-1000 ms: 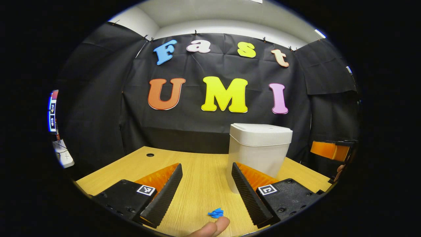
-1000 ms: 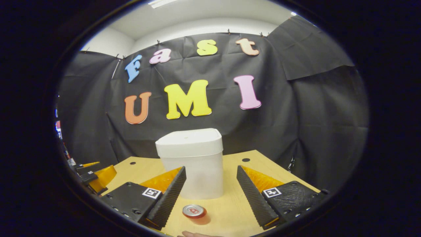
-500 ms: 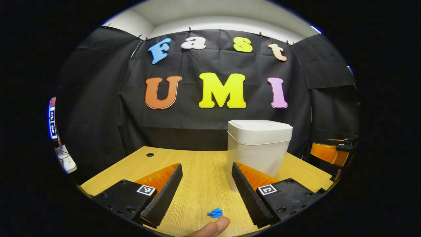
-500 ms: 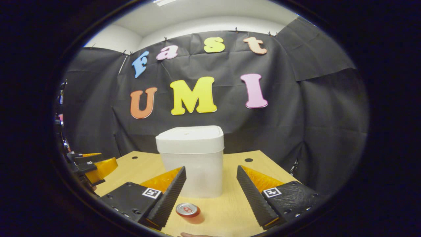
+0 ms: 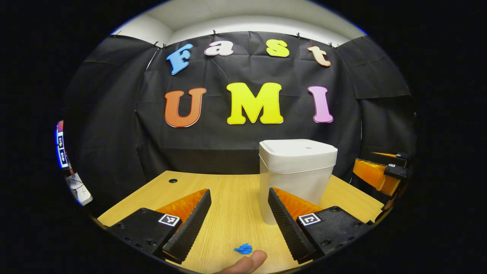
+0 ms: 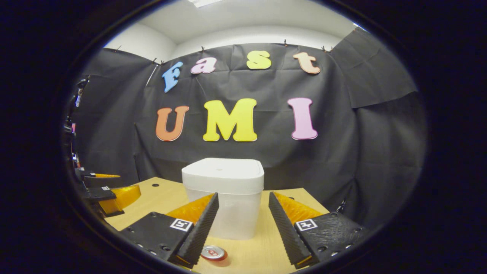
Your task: Press the lid of the desktop garbage bin to open it, pick up the crumpled paper on the desktop and throw it into the bin, then pick up the pop can on the desktop and drop it into the bin, and finally close the garbage bin lid.
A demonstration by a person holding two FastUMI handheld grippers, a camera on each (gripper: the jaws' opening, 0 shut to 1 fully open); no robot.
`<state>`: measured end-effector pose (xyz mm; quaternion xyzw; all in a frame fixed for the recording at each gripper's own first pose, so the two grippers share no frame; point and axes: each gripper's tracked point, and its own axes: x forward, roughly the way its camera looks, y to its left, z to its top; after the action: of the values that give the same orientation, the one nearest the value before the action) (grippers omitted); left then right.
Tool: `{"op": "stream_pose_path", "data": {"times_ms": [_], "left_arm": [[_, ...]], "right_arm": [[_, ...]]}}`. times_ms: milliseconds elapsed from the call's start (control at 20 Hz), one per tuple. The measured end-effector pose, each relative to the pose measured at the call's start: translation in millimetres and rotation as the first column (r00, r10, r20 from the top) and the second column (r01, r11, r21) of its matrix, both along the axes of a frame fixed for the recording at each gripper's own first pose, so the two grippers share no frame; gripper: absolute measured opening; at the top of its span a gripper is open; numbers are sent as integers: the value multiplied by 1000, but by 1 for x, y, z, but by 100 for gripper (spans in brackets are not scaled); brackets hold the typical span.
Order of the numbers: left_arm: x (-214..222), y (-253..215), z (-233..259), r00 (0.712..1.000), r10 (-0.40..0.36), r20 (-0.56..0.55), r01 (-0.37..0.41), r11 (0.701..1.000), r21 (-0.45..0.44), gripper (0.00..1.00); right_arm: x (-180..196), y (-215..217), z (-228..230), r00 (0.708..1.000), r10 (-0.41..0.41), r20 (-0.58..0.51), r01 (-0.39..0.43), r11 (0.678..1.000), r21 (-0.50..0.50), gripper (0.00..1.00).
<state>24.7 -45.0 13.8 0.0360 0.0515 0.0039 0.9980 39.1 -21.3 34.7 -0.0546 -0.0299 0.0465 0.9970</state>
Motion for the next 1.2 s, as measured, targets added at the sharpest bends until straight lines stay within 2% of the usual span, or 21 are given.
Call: {"op": "stream_pose_path", "data": {"times_ms": [150,200,250,400,450,550,700,800,1050,1200], "left_arm": [[1,0,-1,1000,27,-1,-27,1000,-16,97],[1,1,-2,999,38,-6,-38,999,-37,97],[0,3,-6,999,45,-13,-45,997,-57,97],[-3,8,-9,999,41,-12,-42,994,-98,100],[-3,7,-10,1000,22,-13,-23,993,-114,97],[-2,10,-13,1000,-8,-13,6,993,-119,97],[0,28,-20,1000,8,-18,-10,993,-119,98],[0,33,-26,999,11,-32,-15,991,-134,98],[5,48,-25,1000,24,-13,-25,995,-100,97],[7,51,-28,999,31,-17,-33,994,-101,97]], "right_arm": [[15,-3,19,1000,-13,16,13,999,37,70],[20,0,24,1000,0,15,-1,999,43,54],[32,4,26,1000,3,4,-3,999,49,51],[57,11,28,999,21,-34,-19,997,72,5],[65,17,32,999,29,-40,-26,996,82,0],[80,29,36,998,48,-47,-44,996,80,0],[96,45,42,994,84,-66,-77,992,101,0],[110,41,51,998,44,-54,-38,994,100,0],[126,71,30,990,72,-124,-67,997,41,0],[128,75,20,983,72,-167,-67,997,33,0]]}}
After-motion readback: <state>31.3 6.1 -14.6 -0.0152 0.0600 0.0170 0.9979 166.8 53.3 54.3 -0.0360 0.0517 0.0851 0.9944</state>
